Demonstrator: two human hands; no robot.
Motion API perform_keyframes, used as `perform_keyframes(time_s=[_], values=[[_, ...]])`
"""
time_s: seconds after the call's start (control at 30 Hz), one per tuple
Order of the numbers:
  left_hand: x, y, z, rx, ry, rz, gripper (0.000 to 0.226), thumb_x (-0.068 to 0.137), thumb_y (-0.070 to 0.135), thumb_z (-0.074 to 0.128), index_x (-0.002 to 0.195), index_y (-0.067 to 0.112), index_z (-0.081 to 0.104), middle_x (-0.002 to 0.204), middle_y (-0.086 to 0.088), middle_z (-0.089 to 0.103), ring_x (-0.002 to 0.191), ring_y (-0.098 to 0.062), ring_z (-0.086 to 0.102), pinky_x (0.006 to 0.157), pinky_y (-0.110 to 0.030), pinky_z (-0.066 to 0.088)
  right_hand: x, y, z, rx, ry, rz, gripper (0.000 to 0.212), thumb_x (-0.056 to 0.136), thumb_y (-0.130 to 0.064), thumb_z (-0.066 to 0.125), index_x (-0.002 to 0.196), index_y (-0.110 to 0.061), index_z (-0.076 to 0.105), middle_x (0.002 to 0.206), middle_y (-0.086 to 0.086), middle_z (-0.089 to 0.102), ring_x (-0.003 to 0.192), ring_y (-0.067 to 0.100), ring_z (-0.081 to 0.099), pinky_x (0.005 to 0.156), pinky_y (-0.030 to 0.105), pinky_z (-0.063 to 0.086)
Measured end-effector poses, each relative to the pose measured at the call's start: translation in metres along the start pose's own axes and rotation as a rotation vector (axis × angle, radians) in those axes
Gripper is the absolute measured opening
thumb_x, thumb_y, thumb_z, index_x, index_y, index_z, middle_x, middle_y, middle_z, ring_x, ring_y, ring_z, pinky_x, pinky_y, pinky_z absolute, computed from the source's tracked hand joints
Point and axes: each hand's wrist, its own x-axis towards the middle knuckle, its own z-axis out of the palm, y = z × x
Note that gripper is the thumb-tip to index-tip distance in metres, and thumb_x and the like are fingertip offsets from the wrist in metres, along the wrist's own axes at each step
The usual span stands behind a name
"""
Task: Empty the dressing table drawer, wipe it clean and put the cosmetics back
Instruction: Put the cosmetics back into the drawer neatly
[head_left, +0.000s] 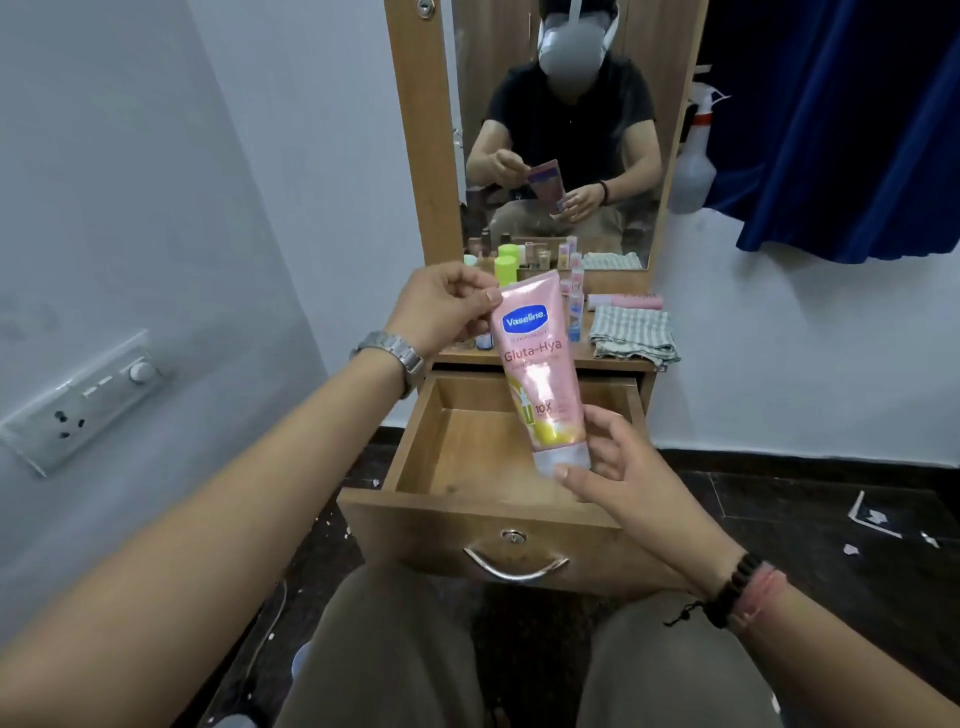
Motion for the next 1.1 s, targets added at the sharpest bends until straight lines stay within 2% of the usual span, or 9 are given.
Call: perform_keyframes(time_s=[0.2,0.3,0.43,0.53,0.63,0.73,0.87,0.97,1.1], values=[[0.000,-0.072,0.001,-0.101,0.022,-0.237,0.014,0.085,0.001,0.065,0.092,0.009,0.057,0.090,-0.014,0.064,0.084,-0.023,0.065,0.067,-0.026,0.058,0.012,0.019,0.020,-0.051,-0.009,0.091,0.070,0.090,-0.019,0.063,0.143,-0.047,0.026,0.119,-0.002,0.064,0.083,0.020,0.071,0.077,0.033,0.058],[-0.001,-0.105,0.001,0.075,-0.009,-0.318,0.018,0.082,0.003,0.068,0.095,0.012,0.059,0.097,-0.013,0.068,0.088,-0.025,0.068,0.075,-0.034,0.059,0.029,0.021,0.032,-0.055,-0.014,0.124,0.056,0.095,-0.018,0.053,0.138,-0.049,0.034,0.115,-0.004,0.063,0.071,0.024,0.066,0.069,0.030,0.058],[-0.006,-0.131,0.000,0.129,-0.144,-0.421,0.029,0.084,0.020,0.070,0.110,0.010,0.061,0.102,-0.010,0.068,0.089,-0.025,0.069,0.085,-0.043,0.057,0.068,0.019,0.047,-0.085,-0.071,0.260,0.046,0.097,-0.017,0.049,0.141,-0.030,0.046,0.126,0.001,0.058,0.063,0.019,0.062,0.064,0.024,0.057],[-0.006,-0.141,-0.001,0.308,-0.257,-0.397,0.036,0.085,0.026,0.068,0.115,0.007,0.063,0.103,-0.010,0.068,0.091,-0.027,0.067,0.091,-0.043,0.054,0.098,0.034,0.064,-0.078,-0.134,0.389,0.051,0.097,-0.014,0.051,0.146,-0.023,0.038,0.140,0.005,0.048,0.073,0.016,0.064,0.069,0.025,0.057],[-0.008,-0.145,-0.002,0.462,-0.363,-0.389,0.024,0.086,0.021,0.065,0.108,0.013,0.068,0.105,-0.012,0.070,0.097,-0.030,0.067,0.087,-0.043,0.056,0.121,0.054,0.079,-0.117,-0.249,0.462,0.063,0.090,-0.004,0.060,0.145,-0.024,0.037,0.144,0.002,0.043,0.098,0.019,0.064,0.074,0.030,0.060],[-0.008,-0.148,-0.003,0.734,-0.508,-0.323,0.036,0.084,0.025,0.067,0.120,0.026,0.063,0.106,-0.003,0.066,0.097,-0.026,0.064,0.083,-0.033,0.053,0.132,0.057,0.092,-0.335,-0.363,0.354,0.068,0.084,0.006,0.060,0.140,-0.028,0.041,0.135,0.006,0.054,0.078,0.013,0.066,0.056,0.029,0.055],[-0.006,-0.150,-0.003,0.970,-0.535,-0.263,0.043,0.085,0.033,0.064,0.125,0.020,0.058,0.119,-0.006,0.064,0.103,-0.025,0.061,0.089,-0.031,0.049,0.139,0.048,0.102,-0.503,-0.363,0.258,0.072,0.077,0.006,0.067,0.140,-0.022,0.045,0.122,0.005,0.056,0.097,0.032,0.063,0.078,0.045,0.056],[-0.008,-0.145,-0.001,1.107,-0.536,-0.242,0.040,0.091,0.031,0.056,0.127,0.013,0.056,0.121,-0.010,0.062,0.108,-0.027,0.060,0.089,-0.031,0.048,0.141,0.047,0.104,-0.575,-0.389,0.210,0.075,0.074,0.003,0.075,0.140,-0.015,0.045,0.113,0.000,0.052,0.103,0.019,0.052,0.089,0.030,0.046],[-0.015,-0.144,0.003,1.258,-0.528,-0.142,0.030,0.094,0.026,0.054,0.119,0.010,0.058,0.117,-0.011,0.062,0.101,-0.027,0.062,0.080,-0.032,0.050,0.144,0.044,0.111,-0.690,-0.418,0.160,0.066,0.076,-0.007,0.077,0.136,-0.015,0.049,0.133,0.006,0.056,0.125,0.022,0.050,0.101,0.024,0.037]])
